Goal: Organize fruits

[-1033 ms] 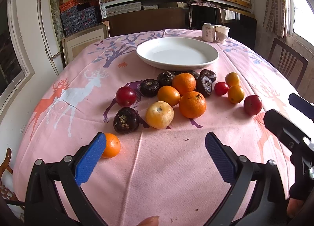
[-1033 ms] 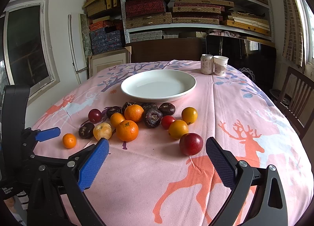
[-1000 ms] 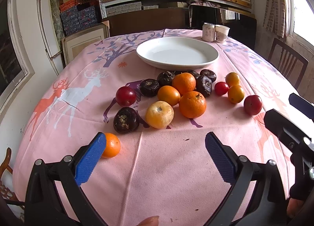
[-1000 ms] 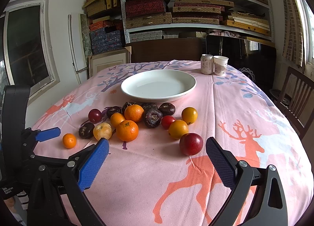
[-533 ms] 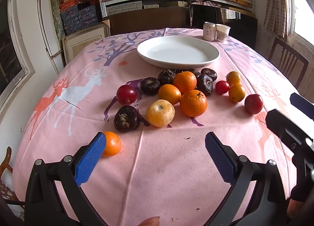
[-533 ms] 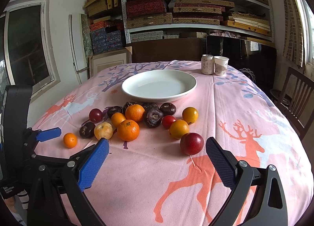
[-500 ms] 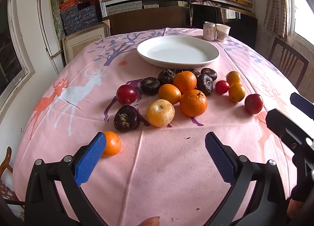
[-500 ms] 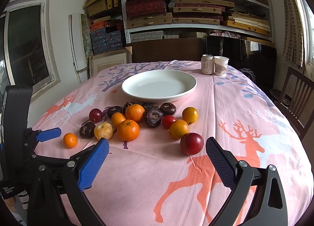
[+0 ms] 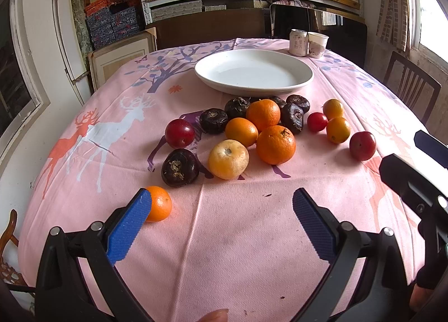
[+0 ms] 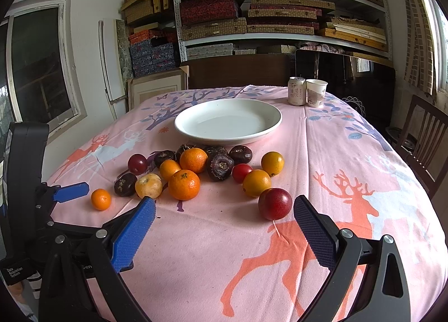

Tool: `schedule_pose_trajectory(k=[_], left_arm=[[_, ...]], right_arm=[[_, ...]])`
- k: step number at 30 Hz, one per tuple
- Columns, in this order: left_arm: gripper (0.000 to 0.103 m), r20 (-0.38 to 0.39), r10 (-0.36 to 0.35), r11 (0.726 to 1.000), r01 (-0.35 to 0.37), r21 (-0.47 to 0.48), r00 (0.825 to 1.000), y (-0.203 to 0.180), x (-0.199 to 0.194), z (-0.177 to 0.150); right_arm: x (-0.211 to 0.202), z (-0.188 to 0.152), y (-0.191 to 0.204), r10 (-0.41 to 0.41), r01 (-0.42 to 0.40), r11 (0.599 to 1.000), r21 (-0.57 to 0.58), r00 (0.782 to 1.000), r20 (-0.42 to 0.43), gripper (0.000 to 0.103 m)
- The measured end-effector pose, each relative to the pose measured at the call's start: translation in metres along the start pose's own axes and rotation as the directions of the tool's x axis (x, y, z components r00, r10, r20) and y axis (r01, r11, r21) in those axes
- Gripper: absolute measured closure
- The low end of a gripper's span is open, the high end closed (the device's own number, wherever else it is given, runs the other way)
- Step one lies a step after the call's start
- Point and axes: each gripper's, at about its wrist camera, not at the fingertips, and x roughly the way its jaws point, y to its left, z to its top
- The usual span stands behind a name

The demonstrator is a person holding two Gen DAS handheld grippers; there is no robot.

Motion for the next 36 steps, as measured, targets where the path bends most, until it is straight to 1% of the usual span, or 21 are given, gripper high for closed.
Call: schedule_pose_trajectory(k=[21, 36], left_arm=[[0.004, -0.007, 0.002, 1.0, -0.002, 0.003, 1.0, -0.0006, 0.0023, -0.0044], [0.004, -0.031, 0.003, 1.0, -0.003, 0.013, 1.0, -0.0014, 0.0052, -0.0063]], right_arm=[[-0.0006, 0.0003, -0.0009, 0.001, -0.001, 1.0, 0.0, 1.0, -0.002, 0.003], [0.0013, -0.0021, 0.0033, 0.003, -0.003, 1.0, 0.007, 1.0, -0.009, 0.003]])
